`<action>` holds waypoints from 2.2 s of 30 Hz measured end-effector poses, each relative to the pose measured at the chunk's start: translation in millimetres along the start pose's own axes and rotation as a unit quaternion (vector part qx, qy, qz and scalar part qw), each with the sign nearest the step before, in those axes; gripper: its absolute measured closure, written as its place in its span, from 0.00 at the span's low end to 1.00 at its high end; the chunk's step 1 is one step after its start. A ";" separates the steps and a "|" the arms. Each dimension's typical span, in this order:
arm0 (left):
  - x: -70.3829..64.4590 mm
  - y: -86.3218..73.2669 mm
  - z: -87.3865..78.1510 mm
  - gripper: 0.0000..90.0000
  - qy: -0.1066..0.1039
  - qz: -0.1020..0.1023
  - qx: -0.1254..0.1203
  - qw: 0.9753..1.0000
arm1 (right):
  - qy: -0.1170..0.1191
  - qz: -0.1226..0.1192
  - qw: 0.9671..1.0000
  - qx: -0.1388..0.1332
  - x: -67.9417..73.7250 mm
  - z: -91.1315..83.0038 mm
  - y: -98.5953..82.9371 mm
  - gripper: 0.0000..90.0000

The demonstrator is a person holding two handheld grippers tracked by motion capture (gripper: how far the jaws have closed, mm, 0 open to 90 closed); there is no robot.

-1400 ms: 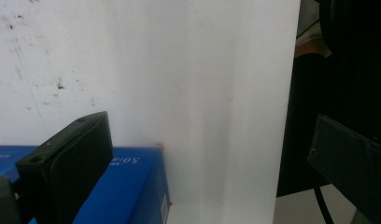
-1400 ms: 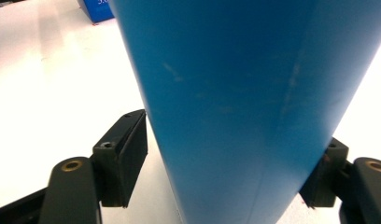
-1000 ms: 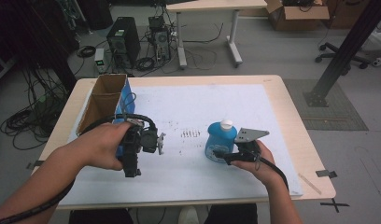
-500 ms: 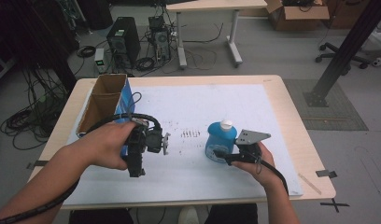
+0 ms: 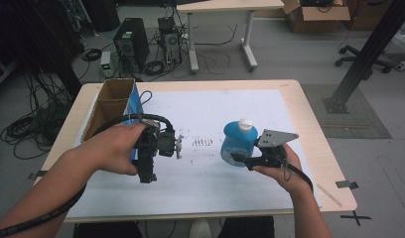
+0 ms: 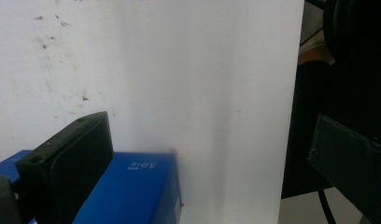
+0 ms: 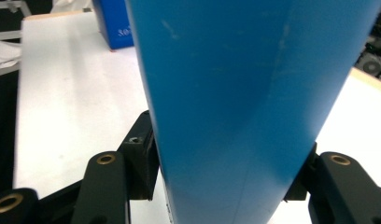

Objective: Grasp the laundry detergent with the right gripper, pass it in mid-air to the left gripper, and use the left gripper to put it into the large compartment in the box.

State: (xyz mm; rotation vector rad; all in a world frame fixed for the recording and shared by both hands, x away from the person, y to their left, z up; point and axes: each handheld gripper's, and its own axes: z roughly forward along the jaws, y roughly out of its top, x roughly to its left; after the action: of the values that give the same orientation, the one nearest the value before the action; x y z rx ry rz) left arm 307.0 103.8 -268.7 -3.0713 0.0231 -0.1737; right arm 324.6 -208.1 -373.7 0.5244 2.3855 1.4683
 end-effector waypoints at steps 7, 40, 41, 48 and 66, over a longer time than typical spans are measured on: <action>2.9 0.2 -10.5 0.00 -0.002 -0.002 -0.013 1.000 | 0.019 -0.029 0.999 0.009 5.6 -14.5 24.9 0.48; 8.6 24.6 -29.8 0.00 -0.018 0.015 -0.031 0.999 | 0.146 -0.044 0.988 0.013 41.6 27.5 22.9 0.48; 8.6 24.6 -29.8 0.00 -0.018 0.015 -0.031 0.999 | 0.146 -0.044 0.988 0.013 41.6 27.5 22.9 0.48; 10.5 28.4 -26.8 0.00 -0.018 0.014 -0.032 0.999 | 0.153 -0.042 0.987 0.009 44.9 45.9 20.7 0.48; 15.9 26.6 -12.3 0.00 -0.025 0.008 -0.037 0.999 | 0.171 -0.058 0.983 0.017 58.8 93.0 31.9 0.48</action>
State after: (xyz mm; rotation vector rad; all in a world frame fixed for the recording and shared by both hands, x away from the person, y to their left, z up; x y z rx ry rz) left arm 321.1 76.2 -256.5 -3.1470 0.0528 -0.0972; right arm 316.8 -94.8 -389.1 0.1427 2.6516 1.5735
